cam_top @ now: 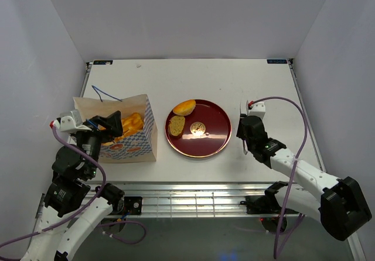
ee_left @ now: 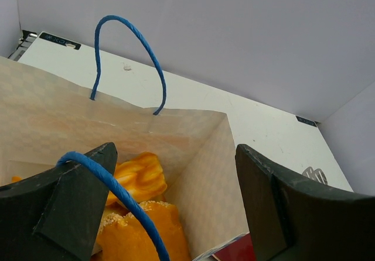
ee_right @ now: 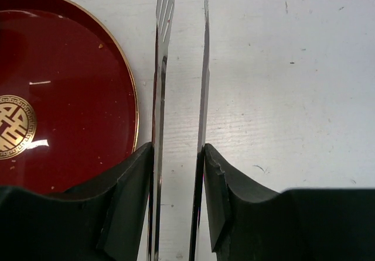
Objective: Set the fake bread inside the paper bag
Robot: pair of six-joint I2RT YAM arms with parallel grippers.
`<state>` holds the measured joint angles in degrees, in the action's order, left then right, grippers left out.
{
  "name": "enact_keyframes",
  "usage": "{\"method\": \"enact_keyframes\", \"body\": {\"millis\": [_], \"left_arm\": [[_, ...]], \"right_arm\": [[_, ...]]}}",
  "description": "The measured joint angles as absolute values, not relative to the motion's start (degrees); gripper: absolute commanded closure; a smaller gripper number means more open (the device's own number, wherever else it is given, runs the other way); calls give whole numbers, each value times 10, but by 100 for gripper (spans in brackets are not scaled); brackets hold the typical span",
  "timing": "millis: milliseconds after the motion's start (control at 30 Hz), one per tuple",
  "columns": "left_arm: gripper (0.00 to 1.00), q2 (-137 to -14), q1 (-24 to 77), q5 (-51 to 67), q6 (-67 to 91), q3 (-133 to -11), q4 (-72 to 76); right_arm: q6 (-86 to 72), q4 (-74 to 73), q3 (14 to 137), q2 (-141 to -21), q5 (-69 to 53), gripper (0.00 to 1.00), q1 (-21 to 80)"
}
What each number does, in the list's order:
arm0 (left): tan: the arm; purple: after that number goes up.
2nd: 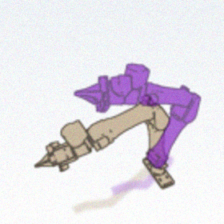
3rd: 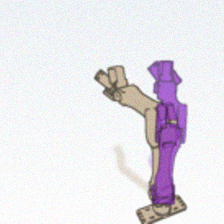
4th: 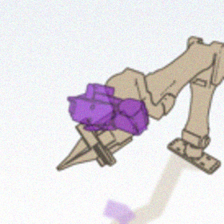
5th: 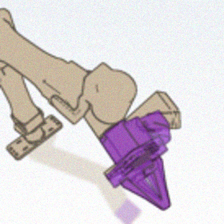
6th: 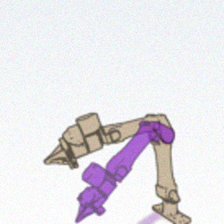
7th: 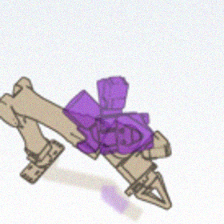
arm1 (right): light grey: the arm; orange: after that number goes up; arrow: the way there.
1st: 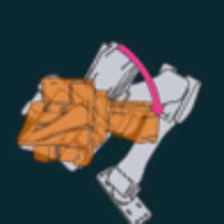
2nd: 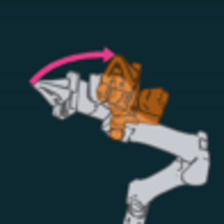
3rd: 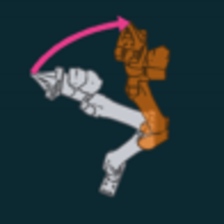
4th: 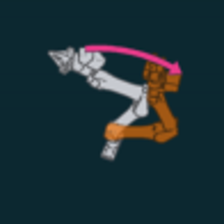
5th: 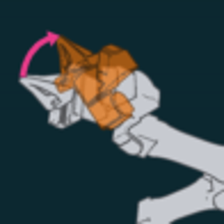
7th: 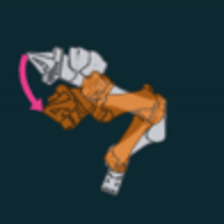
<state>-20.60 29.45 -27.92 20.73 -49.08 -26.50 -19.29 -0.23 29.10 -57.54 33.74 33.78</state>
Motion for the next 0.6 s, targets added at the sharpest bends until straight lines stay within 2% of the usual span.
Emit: {"method": "enact_keyframes", "body": {"millis": [267,600], "left_arm": [[8,-206,295,-281,200,-488,-254],[8,-206,295,-288,190,-488,-257]], "right_arm": [[-194,33,291,-653,301,54,299],[-196,65,293,-717,256,48,267]]}}
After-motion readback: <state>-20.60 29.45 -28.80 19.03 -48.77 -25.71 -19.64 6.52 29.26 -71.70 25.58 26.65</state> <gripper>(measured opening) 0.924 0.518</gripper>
